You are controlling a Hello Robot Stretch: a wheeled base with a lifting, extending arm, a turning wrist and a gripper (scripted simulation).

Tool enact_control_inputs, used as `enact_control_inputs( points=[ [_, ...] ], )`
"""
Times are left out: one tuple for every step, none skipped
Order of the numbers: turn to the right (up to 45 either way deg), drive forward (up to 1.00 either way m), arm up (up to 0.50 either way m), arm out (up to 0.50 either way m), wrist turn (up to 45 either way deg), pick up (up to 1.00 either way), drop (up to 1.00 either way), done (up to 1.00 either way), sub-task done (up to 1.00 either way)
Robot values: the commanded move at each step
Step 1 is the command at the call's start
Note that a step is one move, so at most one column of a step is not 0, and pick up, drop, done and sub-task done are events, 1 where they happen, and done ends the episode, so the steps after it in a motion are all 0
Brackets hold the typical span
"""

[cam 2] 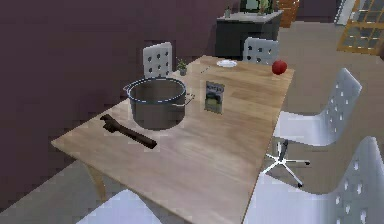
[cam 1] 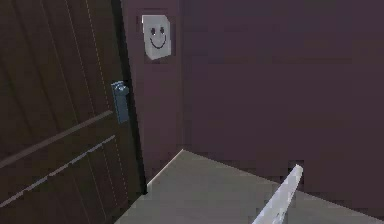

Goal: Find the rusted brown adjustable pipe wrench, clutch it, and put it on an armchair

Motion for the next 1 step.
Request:
enact_control_inputs(
  points=[
    [-15.0,0.00,0.00,0.00,0.0,0.00,0.00,0.00,0.00]
  ],
)
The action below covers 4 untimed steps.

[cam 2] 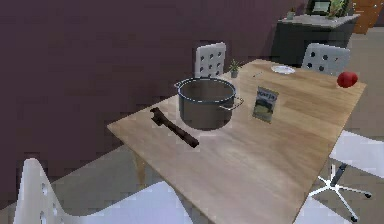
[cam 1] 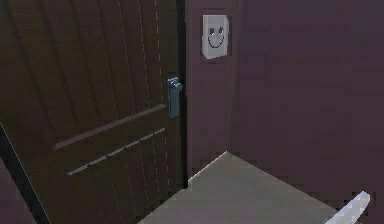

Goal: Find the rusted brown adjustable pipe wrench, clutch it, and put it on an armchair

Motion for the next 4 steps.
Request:
enact_control_inputs(
  points=[
    [0.0,0.00,0.50,0.00,0.0,0.00,0.00,0.00,0.00],
    [0.0,0.00,0.38,0.00,0.0,0.00,0.00,0.00,0.00],
    [0.0,0.00,0.00,0.44,0.0,0.00,0.00,0.00,0.00],
    [0.0,0.00,0.00,0.00,45.0,0.00,0.00,0.00,0.00]
  ],
)
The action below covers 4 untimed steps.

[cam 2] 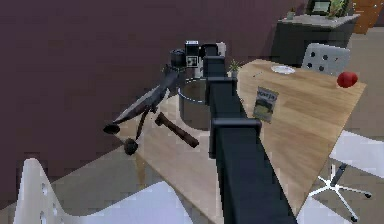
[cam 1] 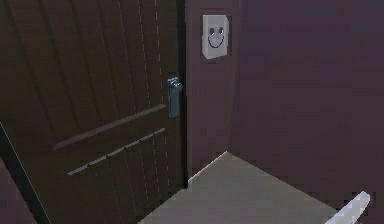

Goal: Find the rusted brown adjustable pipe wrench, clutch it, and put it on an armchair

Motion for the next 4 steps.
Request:
enact_control_inputs(
  points=[
    [0.0,0.00,0.00,0.00,45.0,0.00,0.00,0.00,0.00],
    [0.0,0.00,0.00,0.00,45.0,0.00,0.00,0.00,0.00],
    [0.0,0.00,0.00,0.00,45.0,0.00,0.00,0.00,0.00],
    [0.0,0.00,0.00,0.00,12.0,0.00,0.00,0.00,0.00]
  ],
)
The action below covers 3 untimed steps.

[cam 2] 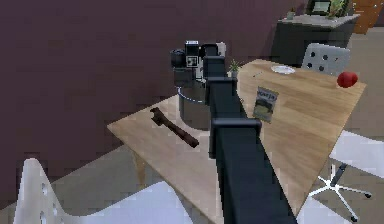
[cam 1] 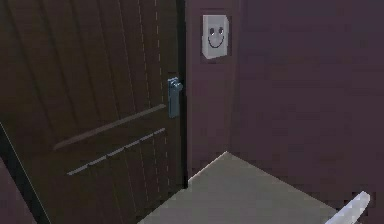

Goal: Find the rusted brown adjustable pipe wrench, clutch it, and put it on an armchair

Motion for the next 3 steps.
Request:
enact_control_inputs(
  points=[
    [0.0,0.00,-0.30,0.00,0.0,0.00,0.00,0.00,0.00],
    [0.0,0.00,0.00,0.00,0.0,1.00,0.00,0.00,0.00],
    [0.0,0.00,0.10,0.00,0.0,0.00,0.00,0.00,0.00]
  ],
)
